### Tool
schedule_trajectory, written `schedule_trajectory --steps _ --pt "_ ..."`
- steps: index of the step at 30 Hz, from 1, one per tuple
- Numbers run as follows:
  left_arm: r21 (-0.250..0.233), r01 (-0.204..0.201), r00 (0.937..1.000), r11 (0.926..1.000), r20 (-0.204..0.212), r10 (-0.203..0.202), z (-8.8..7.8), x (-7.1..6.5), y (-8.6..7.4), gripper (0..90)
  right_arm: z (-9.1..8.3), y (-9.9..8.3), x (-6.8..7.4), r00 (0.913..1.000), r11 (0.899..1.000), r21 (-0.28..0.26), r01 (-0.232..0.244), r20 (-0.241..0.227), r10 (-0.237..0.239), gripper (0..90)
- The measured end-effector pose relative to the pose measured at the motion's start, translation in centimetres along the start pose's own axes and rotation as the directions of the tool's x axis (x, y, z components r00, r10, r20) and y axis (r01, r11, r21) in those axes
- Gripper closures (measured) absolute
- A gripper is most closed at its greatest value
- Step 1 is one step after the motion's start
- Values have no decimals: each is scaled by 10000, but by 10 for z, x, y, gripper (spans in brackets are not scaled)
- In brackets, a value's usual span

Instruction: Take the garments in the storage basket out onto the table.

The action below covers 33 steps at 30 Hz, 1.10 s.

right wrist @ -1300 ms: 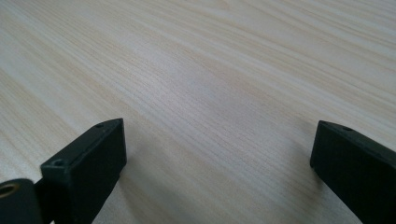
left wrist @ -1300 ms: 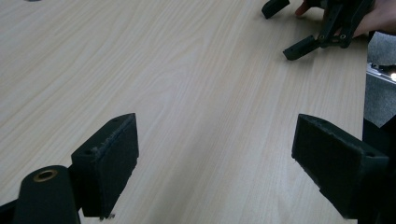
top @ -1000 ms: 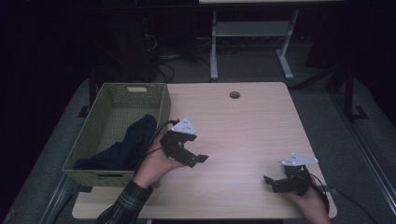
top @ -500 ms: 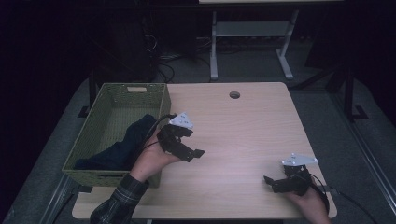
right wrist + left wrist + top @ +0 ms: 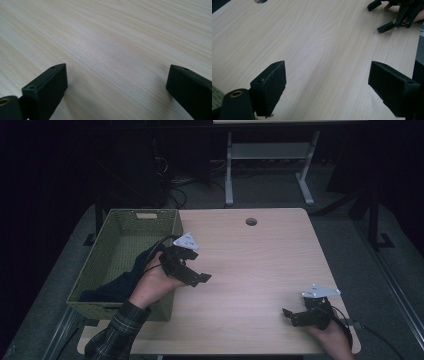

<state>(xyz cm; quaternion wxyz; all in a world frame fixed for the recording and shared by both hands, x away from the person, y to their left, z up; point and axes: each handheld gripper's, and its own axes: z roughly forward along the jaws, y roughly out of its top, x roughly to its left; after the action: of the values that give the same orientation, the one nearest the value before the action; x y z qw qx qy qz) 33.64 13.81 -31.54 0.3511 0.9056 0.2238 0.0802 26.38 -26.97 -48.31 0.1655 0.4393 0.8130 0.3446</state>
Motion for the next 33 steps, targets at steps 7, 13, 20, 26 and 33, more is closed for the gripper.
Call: schedule_trajectory --steps 7,13,20,26,33 --pt "131 -55 9998 9999 -184 57 -10 5 3 144 0 0 0 10000 10000 -1 -2 -2 2 30" --pt "188 -19 9997 9998 -262 24 -18 11 5 145 0 0 0 10000 10000 -1 -4 -3 4 30" --pt "268 61 9985 9996 -538 -47 -27 21 2 145 0 0 0 10000 10000 -2 -3 -1 3 30" --pt "318 214 9975 9993 -687 -192 -33 27 -3 145 0 0 0 10000 10000 -1 -4 -1 4 30" --pt "331 385 9953 9987 -899 -354 -40 34 -10 145 0 0 0 10000 10000 -1 -4 -2 4 30"
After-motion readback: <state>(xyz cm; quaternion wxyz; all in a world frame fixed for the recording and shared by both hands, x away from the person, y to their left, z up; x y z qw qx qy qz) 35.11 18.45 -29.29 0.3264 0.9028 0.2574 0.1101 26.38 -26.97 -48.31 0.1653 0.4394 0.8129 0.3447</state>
